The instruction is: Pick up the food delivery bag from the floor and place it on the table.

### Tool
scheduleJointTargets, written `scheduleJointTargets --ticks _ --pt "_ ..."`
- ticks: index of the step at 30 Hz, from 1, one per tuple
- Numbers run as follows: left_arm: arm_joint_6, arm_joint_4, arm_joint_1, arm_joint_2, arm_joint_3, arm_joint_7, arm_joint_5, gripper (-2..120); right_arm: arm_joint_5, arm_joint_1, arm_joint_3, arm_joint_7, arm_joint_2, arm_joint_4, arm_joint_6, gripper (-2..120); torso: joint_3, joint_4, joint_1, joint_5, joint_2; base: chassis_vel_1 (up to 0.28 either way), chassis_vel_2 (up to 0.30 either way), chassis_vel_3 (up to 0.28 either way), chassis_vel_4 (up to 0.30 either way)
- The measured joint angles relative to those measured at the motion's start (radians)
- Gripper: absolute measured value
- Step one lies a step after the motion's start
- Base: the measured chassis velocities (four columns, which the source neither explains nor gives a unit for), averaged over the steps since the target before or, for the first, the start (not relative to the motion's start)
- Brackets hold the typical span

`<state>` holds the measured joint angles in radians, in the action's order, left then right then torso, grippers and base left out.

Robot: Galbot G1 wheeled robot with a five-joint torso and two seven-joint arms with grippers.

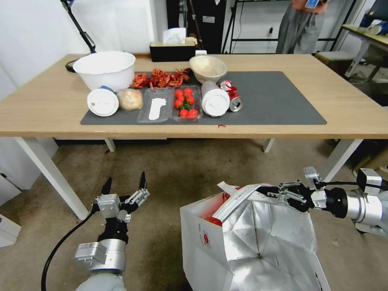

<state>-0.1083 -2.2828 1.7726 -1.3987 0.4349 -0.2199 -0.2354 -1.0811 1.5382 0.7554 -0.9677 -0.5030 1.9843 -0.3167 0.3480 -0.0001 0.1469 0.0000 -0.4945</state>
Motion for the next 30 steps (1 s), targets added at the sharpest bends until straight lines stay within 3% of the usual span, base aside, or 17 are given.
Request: scheduleJointTargets --ticks 30 --pt "0.0 0.003 0.001 -0.003 -0.005 -0.012 0.002 100 0.0 0.0 0.001 -0.004 0.005 0.001 0.001 0 0.074 -0.0001 0.046 0.0 -0.12 0.0 0.0 0.0 0.0"
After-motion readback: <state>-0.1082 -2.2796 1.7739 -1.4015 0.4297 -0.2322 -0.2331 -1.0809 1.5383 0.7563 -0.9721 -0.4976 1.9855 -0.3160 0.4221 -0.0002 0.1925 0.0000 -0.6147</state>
